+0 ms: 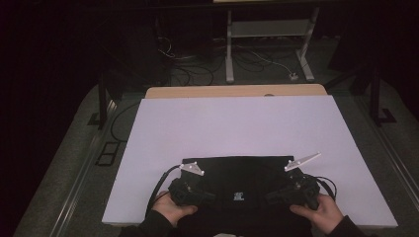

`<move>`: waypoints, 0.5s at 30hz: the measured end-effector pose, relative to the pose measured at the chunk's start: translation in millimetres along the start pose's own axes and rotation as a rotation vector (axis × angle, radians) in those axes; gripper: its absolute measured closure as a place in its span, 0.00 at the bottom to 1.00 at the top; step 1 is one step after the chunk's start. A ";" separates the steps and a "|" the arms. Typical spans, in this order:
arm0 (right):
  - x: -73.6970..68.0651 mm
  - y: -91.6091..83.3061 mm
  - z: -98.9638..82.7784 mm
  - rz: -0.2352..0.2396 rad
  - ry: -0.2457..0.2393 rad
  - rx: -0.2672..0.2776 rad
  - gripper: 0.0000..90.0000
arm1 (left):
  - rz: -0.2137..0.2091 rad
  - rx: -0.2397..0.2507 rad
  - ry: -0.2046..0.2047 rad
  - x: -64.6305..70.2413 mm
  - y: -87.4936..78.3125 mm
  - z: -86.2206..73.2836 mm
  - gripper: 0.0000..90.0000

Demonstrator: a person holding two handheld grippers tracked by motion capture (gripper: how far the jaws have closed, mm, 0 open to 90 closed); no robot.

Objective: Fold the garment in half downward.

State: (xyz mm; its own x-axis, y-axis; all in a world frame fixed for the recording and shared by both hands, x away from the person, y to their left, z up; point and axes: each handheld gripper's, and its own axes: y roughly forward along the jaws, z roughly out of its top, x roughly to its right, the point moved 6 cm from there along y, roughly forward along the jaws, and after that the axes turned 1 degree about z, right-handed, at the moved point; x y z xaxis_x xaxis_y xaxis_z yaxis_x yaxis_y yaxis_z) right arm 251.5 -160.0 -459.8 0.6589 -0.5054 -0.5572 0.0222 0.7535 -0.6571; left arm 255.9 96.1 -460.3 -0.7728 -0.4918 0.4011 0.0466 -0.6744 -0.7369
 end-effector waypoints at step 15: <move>-7.3 0.1 -10.5 -0.016 -0.012 -0.031 0.93 | 0.005 -0.020 0.025 9.4 2.5 -5.8 0.94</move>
State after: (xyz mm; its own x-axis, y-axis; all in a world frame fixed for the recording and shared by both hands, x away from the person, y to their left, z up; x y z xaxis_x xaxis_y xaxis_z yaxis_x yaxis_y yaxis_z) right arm 238.9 -160.7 -461.1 0.6675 -0.5121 -0.5406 0.0100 0.7321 -0.6812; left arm 245.1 92.9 -461.5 -0.7881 -0.4813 0.3838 0.0380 -0.6604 -0.7500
